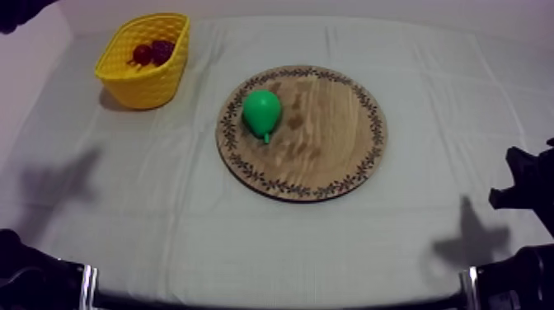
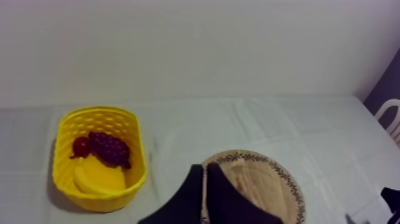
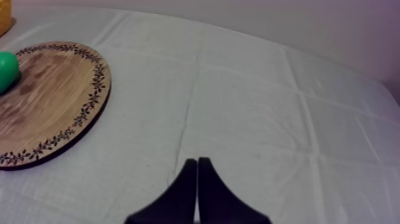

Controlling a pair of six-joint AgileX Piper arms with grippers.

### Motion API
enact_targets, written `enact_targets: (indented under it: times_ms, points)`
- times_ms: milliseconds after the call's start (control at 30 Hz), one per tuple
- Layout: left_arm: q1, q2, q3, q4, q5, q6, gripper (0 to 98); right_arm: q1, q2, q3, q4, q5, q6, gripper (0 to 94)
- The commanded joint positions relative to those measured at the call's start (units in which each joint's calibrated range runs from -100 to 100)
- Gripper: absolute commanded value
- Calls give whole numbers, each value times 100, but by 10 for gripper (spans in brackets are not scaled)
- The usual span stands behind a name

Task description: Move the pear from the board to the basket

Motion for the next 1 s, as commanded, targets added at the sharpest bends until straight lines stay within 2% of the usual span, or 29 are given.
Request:
enact_targets:
  times_ms: [0,200,400,633,967]
  points:
    - [122,353,-282,-54,46,117,0,1,-5,5,2,5,1,5]
    - [384,1167,-728,-290,143,479,0,1,-5,5,2,5,3,5]
    - [679,1956,-1184,-557,528,873,0,1,-5,5,2,5,3,5]
    - [983,2740,-1618,-751,896,1162,0,1,-5,5,2,5,1,5]
    - [1194,3787,-2259,-801,1422,1327,0,1,-5,5,2,5,3,5]
